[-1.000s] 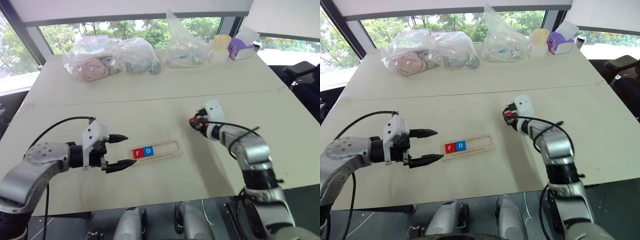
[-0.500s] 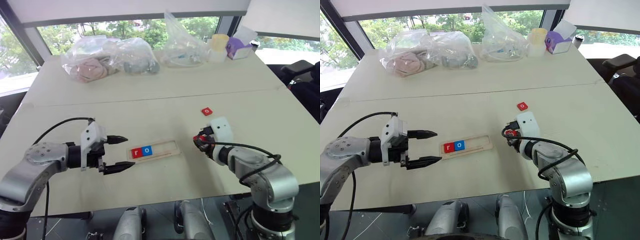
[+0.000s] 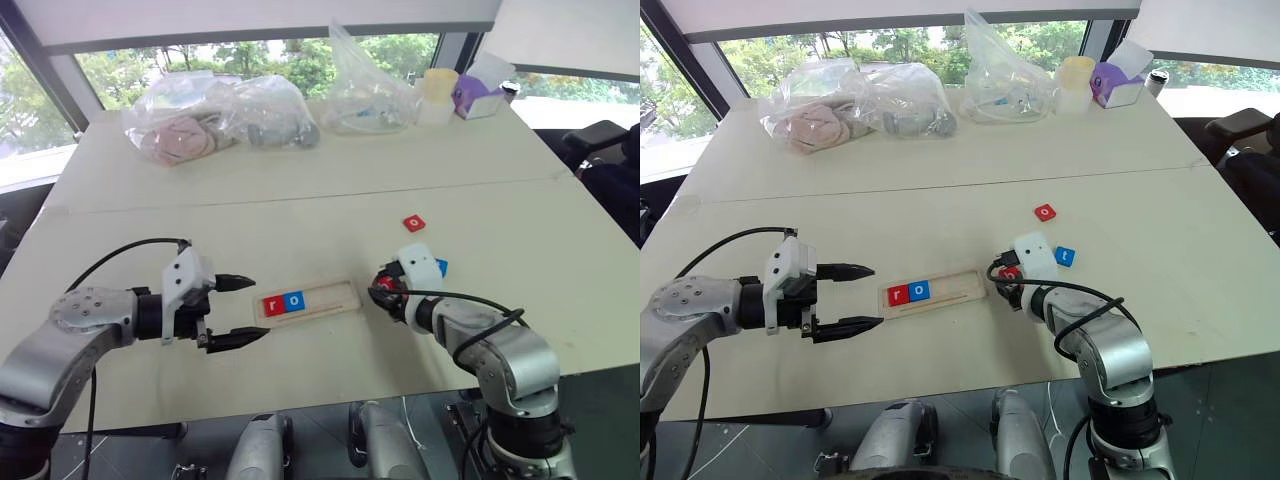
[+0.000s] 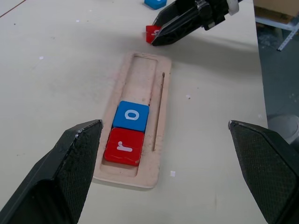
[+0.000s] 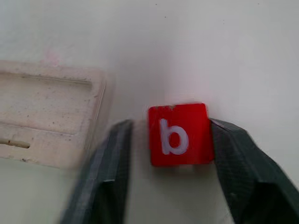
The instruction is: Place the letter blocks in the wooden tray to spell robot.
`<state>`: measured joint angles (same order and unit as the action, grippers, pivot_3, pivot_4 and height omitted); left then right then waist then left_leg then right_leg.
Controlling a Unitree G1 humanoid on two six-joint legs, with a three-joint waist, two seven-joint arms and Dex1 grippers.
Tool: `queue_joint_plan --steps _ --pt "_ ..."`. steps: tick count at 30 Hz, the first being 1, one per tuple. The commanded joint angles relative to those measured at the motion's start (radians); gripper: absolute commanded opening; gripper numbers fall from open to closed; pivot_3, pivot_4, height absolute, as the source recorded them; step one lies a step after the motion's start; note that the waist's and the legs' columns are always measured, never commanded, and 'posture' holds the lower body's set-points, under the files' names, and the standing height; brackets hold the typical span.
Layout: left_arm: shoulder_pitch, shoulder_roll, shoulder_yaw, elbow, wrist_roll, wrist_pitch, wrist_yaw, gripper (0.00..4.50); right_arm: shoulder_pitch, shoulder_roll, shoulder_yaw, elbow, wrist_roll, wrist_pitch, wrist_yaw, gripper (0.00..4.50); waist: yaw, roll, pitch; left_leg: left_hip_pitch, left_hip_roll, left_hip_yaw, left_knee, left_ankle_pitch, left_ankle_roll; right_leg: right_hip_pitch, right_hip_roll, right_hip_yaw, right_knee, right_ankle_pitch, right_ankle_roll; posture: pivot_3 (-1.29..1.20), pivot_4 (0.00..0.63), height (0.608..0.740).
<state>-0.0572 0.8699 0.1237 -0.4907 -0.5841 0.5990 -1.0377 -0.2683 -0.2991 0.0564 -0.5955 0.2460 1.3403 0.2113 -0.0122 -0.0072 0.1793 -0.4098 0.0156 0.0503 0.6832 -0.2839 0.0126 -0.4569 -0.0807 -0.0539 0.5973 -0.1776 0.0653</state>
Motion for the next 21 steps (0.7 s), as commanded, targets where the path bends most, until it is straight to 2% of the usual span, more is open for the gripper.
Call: queue_joint_plan --steps 1,5,8,10,13,16,21 --pt "0.002 0.009 0.023 -0.032 -0.007 -0.012 0.009 4.5 -0.034 -0.12 0.016 -0.061 0.047 -0.021 0.103 4.44 0.001 0.0 0.0 0.0 0.0 0.0 0.0 0.0 0.0 0.0 0.0 0.0 0.0 0.0 0.001 0.0 0.15 0.74" --pt "-0.001 0.01 0.021 -0.027 -0.007 -0.014 0.009 4.5 -0.081 -0.339 0.013 -0.104 0.168 -0.141 0.369 4.44 -0.001 0.0 0.001 0.0 0.0 0.0 0.0 0.0 0.0 0.0 -0.001 0.0 -0.001 -0.002 0.003 0.0 0.15 0.74" --pt "-0.013 0.006 0.011 -0.017 0.0 -0.02 0.009 4.5 -0.064 -0.508 0.026 -0.017 0.153 -0.458 0.631 4.44 0.0 0.0 0.002 0.0 0.0 -0.001 -0.001 0.0 0.0 0.0 0.001 0.0 -0.001 -0.002 0.004 0.0 0.15 0.74" --pt "-0.022 0.004 0.008 -0.011 0.004 -0.023 0.01 4.5 -0.067 -0.573 0.051 0.069 0.133 -0.605 0.751 4.44 0.001 -0.002 0.002 0.0 0.0 -0.001 -0.001 0.0 0.0 0.0 0.001 -0.001 -0.001 -0.003 0.004 0.0 0.15 0.74" --pt "-0.039 -0.002 0.006 -0.006 0.005 -0.021 0.015 4.5 -0.126 -0.607 0.108 0.269 0.084 -0.826 0.92 4.44 0.001 -0.004 0.003 0.001 0.0 -0.001 0.0 0.0 0.0 0.002 0.001 -0.001 -0.001 -0.003 0.004 0.0 0.15 0.74" --pt "-0.04 -0.002 0.006 -0.008 0.005 -0.021 0.016 4.5 -0.202 -0.605 0.187 0.442 -0.005 -0.979 1.014 4.44 -0.002 -0.004 0.003 0.002 0.0 0.001 0.001 0.0 0.0 0.003 0.001 0.0 -0.001 -0.002 0.004 0.0 0.15 0.74" --pt "-0.029 0.003 0.021 -0.024 0.005 -0.02 0.026 4.5 -0.33 -0.524 0.264 0.691 -0.095 -1.152 1.095 4.44 0.001 -0.004 0.004 0.002 -0.001 0.001 0.0 0.0 0.0 0.002 0.001 0.0 0.0 0.0 0.0 0.0 0.15 0.74"
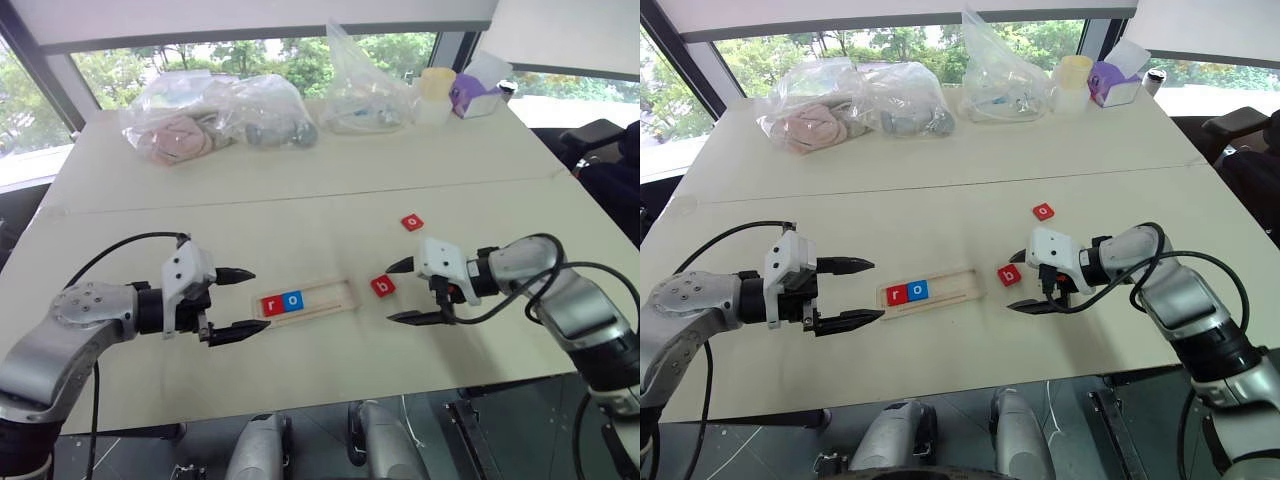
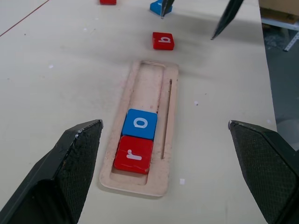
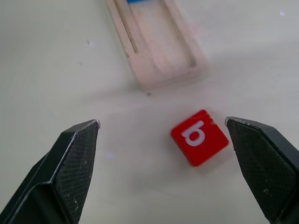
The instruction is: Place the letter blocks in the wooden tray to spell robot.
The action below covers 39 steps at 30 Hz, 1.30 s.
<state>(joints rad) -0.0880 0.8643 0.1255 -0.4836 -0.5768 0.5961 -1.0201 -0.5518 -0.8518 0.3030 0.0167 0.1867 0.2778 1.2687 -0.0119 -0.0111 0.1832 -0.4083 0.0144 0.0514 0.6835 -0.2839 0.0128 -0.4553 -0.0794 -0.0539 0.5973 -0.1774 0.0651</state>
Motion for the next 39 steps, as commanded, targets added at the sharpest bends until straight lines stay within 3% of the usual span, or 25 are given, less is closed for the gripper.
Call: queue_joint_plan --steps 1,20,23,28,31,39 --pt "0.008 0.009 0.024 -0.04 -0.004 -0.012 0.013 4.5 -0.067 0.043 0.028 0.125 -0.054 -0.119 0.049 4.44 0.001 0.0 0.0 0.0 0.0 0.0 0.0 0.0 0.0 0.0 0.0 0.0 0.0 0.0 0.0 0.0 0.15 0.74" --pt "0.086 0.019 0.074 -0.119 -0.021 0.012 0.071 4.5 -0.241 0.175 0.063 0.598 -0.198 -0.386 0.14 4.44 -0.001 0.0 0.0 0.005 0.0 0.0 0.001 0.0 0.0 0.006 -0.001 0.0 0.0 0.0 0.0 0.0 0.15 0.74" --pt "0.09 0.021 0.073 -0.121 -0.016 0.009 0.073 4.5 -0.263 0.183 0.06 0.64 -0.205 -0.409 0.149 3.59 0.001 0.0 0.0 0.009 0.001 -0.001 0.001 0.0 0.0 0.011 -0.001 0.0 0.0 0.0 0.0 0.0 0.15 0.74" --pt "0.086 0.021 0.069 -0.113 -0.011 0.002 0.072 4.5 -0.274 0.201 0.05 0.636 -0.197 -0.401 0.156 1.14 -0.002 0.0 0.0 0.014 0.001 0.0 0.001 0.0 0.0 0.015 -0.001 0.0 0.0 0.0 -0.001 0.0 0.15 0.74" --pt "0.08 0.018 0.063 -0.106 -0.008 -0.004 0.07 4.5 -0.259 0.211 0.03 0.56 -0.159 -0.33 0.172 1.13 -0.002 0.0 0.0 0.015 0.002 0.0 0.0 0.0 0.0 0.015 -0.001 0.0 0.001 0.0 -0.001 0.0 0.15 0.74" --pt "0.064 0.035 0.085 -0.063 -0.019 -0.019 0.032 4.5 -0.219 0.281 0.013 0.128 -0.04 0.013 0.128 1.13 0.0 0.003 0.002 0.015 0.002 0.0 -0.001 0.0 -0.001 0.013 0.0 0.0 0.002 0.0 -0.001 0.0 0.15 0.74"
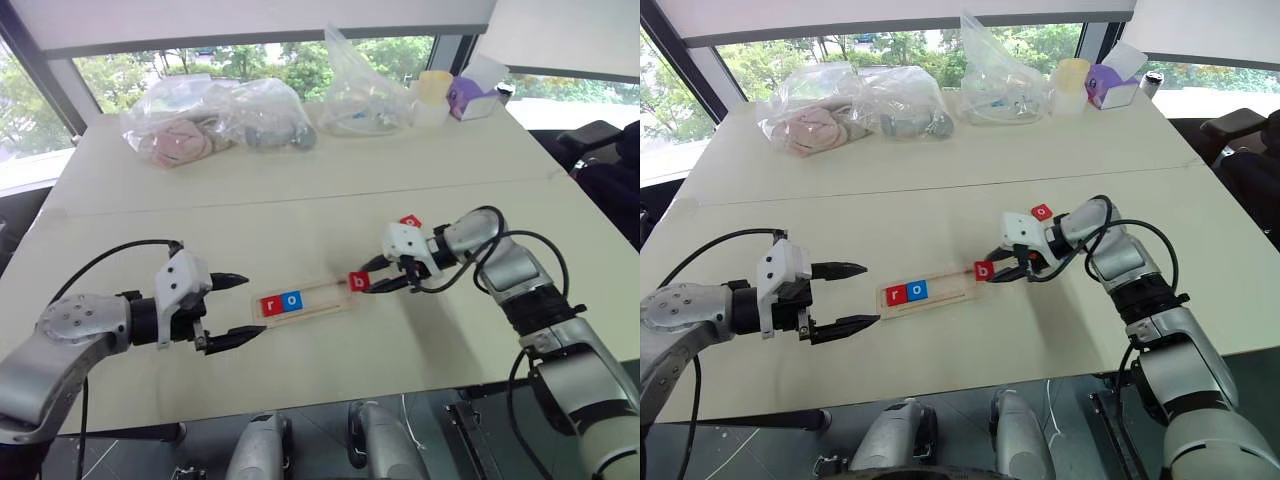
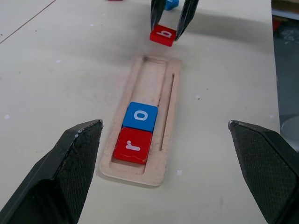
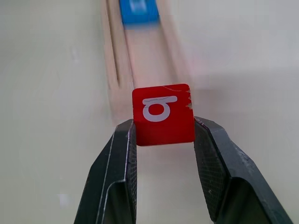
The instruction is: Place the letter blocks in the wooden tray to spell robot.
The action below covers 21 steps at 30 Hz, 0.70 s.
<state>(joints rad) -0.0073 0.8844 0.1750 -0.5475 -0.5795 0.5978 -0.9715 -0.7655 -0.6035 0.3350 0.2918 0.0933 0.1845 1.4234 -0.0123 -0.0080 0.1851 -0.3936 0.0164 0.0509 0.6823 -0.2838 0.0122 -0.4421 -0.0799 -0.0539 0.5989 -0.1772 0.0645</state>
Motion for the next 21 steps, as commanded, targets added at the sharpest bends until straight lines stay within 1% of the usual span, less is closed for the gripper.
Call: queue_joint_plan --steps 1,6,10,14,21 --pt "-0.016 0.016 0.035 0.002 -0.015 -0.028 -0.026 4.5 0.0 0.046 -0.005 -0.182 0.052 0.139 -0.037 1.13 0.0 0.0 0.0 0.0 0.0 0.0 0.0 0.0 0.0 0.0 0.0 0.0 0.0 0.0 0.0 0.0 0.15 0.74" --pt "0.017 0.048 0.023 0.001 0.036 -0.073 -0.059 4.5 0.016 0.102 0.074 -0.196 -0.023 0.154 -0.111 1.13 0.002 0.0 0.0 0.0 0.0 0.0 0.0 0.0 0.0 0.0 -0.002 0.0 -0.001 0.0 0.0 0.0 0.15 0.74" --pt "0.014 0.051 0.035 -0.004 0.02 -0.062 -0.053 4.5 0.021 0.134 0.112 -0.164 -0.064 0.141 -0.156 1.13 0.0 0.0 0.0 -0.003 -0.001 0.001 0.0 0.0 0.0 -0.002 -0.002 0.0 -0.002 0.0 0.0 0.0 0.15 0.74" --pt "0.014 0.054 0.034 -0.01 0.023 -0.059 -0.048 4.5 0.016 0.152 0.122 -0.11 -0.088 0.116 -0.181 1.13 0.0 0.0 0.0 -0.003 -0.001 0.0 0.0 0.0 0.0 -0.002 -0.001 0.0 -0.001 0.0 0.0 0.0 0.15 0.74" --pt "0.016 0.052 0.027 -0.024 0.025 -0.052 -0.035 4.5 0.011 0.155 0.129 -0.068 -0.112 0.093 -0.175 1.13 -0.001 0.0 0.0 -0.003 -0.001 0.0 0.0 0.0 0.0 -0.002 -0.001 0.0 -0.001 0.0 0.0 0.0 0.15 0.74"
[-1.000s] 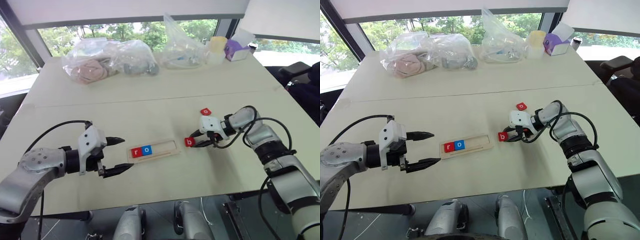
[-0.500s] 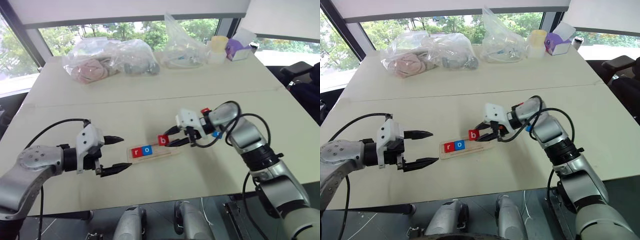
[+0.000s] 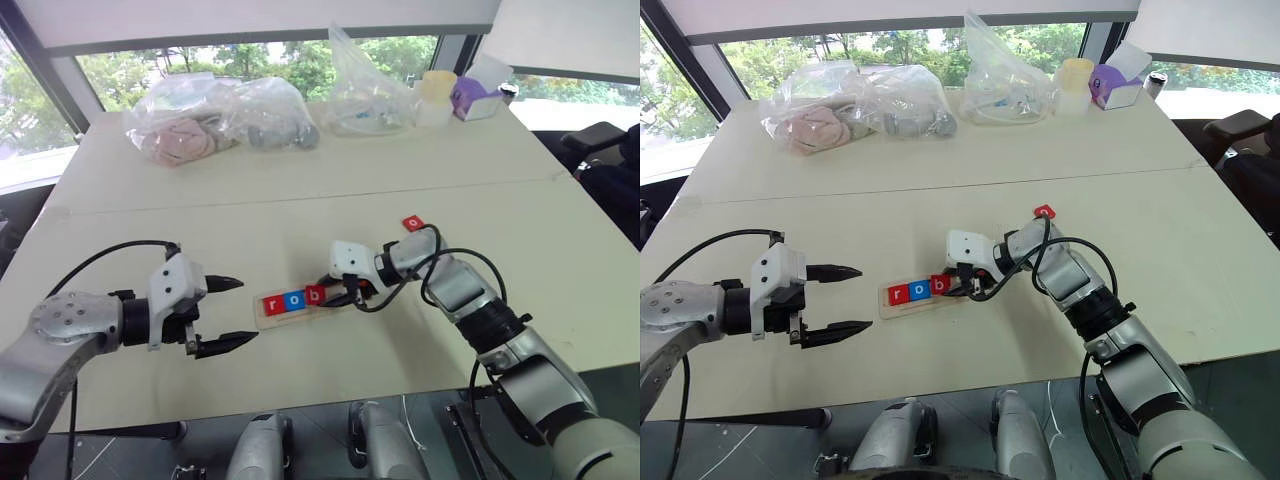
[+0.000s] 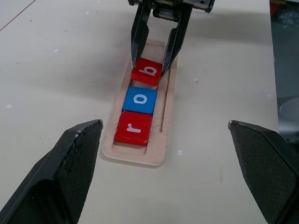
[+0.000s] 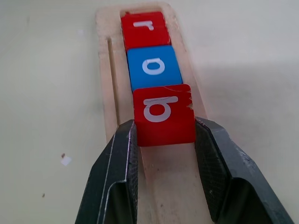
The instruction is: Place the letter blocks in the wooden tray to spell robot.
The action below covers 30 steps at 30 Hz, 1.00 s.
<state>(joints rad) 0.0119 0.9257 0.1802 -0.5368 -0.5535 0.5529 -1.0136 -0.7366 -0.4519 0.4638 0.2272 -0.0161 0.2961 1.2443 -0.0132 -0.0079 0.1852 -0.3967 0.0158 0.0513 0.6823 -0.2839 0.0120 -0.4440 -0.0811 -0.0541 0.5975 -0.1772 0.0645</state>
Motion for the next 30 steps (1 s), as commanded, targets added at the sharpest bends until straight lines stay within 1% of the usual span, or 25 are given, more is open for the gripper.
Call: queue_joint_plan --steps 1,16,17,18,21,22,27,30 --pt "-0.004 0.011 0.02 -0.035 -0.001 -0.007 0.009 4.5 -0.019 0.003 0.001 -0.002 -0.005 -0.021 0.008 1.13 0.0 0.0 0.0 0.0 0.0 0.0 0.0 0.0 0.0 0.0 0.0 0.0 0.0 0.0 0.0 0.0 0.15 0.74" --pt "-0.006 0.006 0.012 -0.033 0.006 -0.015 0.02 4.5 -0.04 0.013 0.003 0.008 -0.017 -0.041 0.035 1.13 0.0 0.0 0.0 0.0 0.0 0.0 0.0 0.0 0.0 0.0 0.0 0.0 0.0 0.0 0.0 0.0 0.15 0.74" --pt "-0.005 0.005 0.012 -0.032 0.007 -0.016 0.02 4.5 -0.041 0.013 0.003 0.007 -0.018 -0.042 0.037 2.22 0.0 0.0 0.0 0.0 0.0 0.0 0.0 0.0 0.0 0.0 0.0 0.0 0.0 0.0 0.0 0.0 0.15 0.74" --pt "-0.005 0.004 0.012 -0.031 0.007 -0.017 0.021 4.5 -0.041 0.014 0.003 0.008 -0.02 -0.043 0.039 2.66 0.0 0.0 0.0 0.0 0.0 0.0 0.0 0.0 0.0 0.0 0.0 0.0 0.0 0.0 0.0 0.0 0.15 0.74" --pt "-0.007 0.001 0.009 -0.029 0.009 -0.018 0.024 4.5 -0.049 0.018 0.001 0.012 -0.022 -0.045 0.043 4.25 0.0 0.0 0.0 0.0 0.0 0.0 0.0 0.0 0.0 0.0 0.0 0.0 0.0 0.0 0.0 0.0 0.15 0.74" --pt "-0.007 -0.001 0.008 -0.029 0.01 -0.019 0.025 4.5 -0.051 0.018 0.0 0.012 -0.023 -0.045 0.043 4.44 0.0 0.0 0.0 0.0 0.0 0.0 0.0 0.0 0.0 0.0 0.0 0.0 0.0 0.0 0.0 0.0 0.15 0.74" --pt "-0.004 -0.008 0.004 -0.025 0.018 -0.027 0.025 4.5 -0.079 0.022 -0.032 0.011 -0.002 -0.032 0.034 4.44 -0.001 0.0 0.0 0.0 0.0 0.0 0.0 0.0 0.0 0.0 0.0 0.0 0.0 0.0 0.0 0.0 0.15 0.74" --pt "-0.006 -0.012 0.0 -0.023 0.021 -0.03 0.026 4.5 -0.091 0.022 -0.057 0.018 -0.001 -0.044 0.0 4.44 0.0 0.0 0.0 0.0 0.0 0.0 0.0 0.0 0.0 0.0 0.0 0.0 0.0 0.0 0.0 0.0 0.15 0.74"
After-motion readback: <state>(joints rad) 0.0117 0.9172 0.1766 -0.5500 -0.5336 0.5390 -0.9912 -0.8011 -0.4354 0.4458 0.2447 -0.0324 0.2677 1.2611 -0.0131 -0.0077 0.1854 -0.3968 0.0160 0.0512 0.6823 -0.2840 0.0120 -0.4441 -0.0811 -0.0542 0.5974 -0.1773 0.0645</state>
